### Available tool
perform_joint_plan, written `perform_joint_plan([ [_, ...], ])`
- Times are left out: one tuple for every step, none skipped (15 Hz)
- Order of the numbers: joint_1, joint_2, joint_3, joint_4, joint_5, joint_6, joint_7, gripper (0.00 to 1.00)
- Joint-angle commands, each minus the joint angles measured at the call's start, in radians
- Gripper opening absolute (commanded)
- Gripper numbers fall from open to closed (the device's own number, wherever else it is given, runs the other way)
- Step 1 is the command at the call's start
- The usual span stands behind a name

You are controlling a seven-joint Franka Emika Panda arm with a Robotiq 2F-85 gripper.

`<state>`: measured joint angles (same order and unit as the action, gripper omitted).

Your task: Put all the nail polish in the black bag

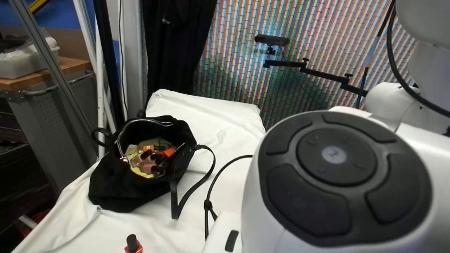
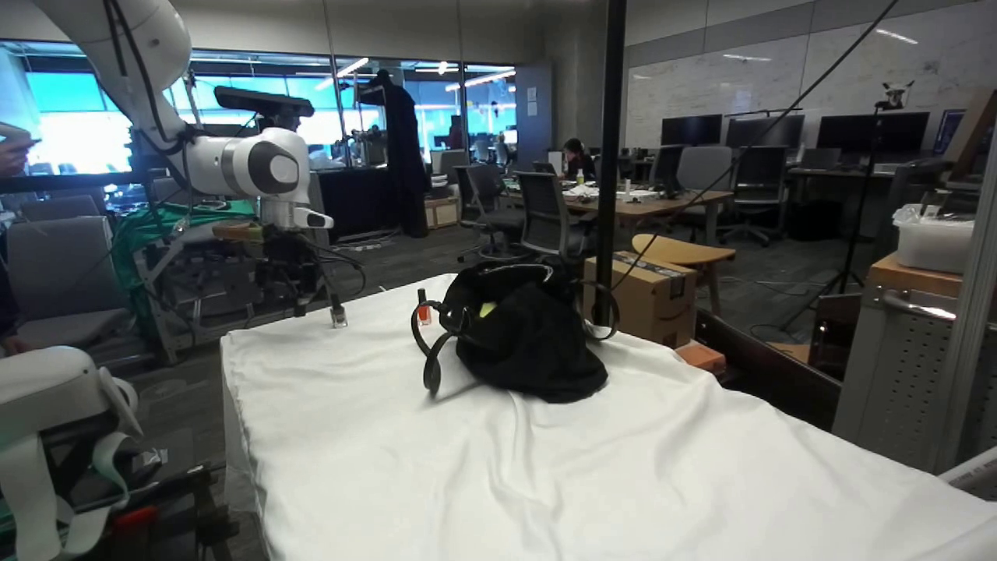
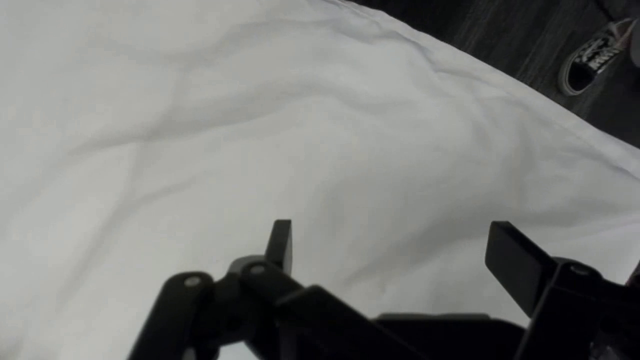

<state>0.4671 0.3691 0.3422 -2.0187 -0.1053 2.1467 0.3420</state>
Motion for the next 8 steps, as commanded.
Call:
perform_joint_plan([
  [0.016, 0.074, -0.001, 0.089, 0.044, 0.013, -0.030, 1.00],
  [0.018, 0.091, -0.002, 0.109, 0.054, 0.013, -0.033, 1.00],
  [0.021, 0.111, -0.003, 0.133, 0.064, 0.022, -0.029, 1.00],
  [0.023, 0.129, -0.005, 0.154, 0.076, 0.028, -0.029, 1.00],
  [0.026, 0.148, -0.008, 0.176, 0.085, 0.037, -0.024, 1.00],
  [0.027, 0.162, -0.011, 0.196, 0.095, 0.042, -0.020, 1.00],
  [0.030, 0.176, -0.017, 0.207, 0.096, 0.059, -0.014, 1.00],
  [0.032, 0.186, -0.021, 0.222, 0.099, 0.063, -0.014, 1.00],
])
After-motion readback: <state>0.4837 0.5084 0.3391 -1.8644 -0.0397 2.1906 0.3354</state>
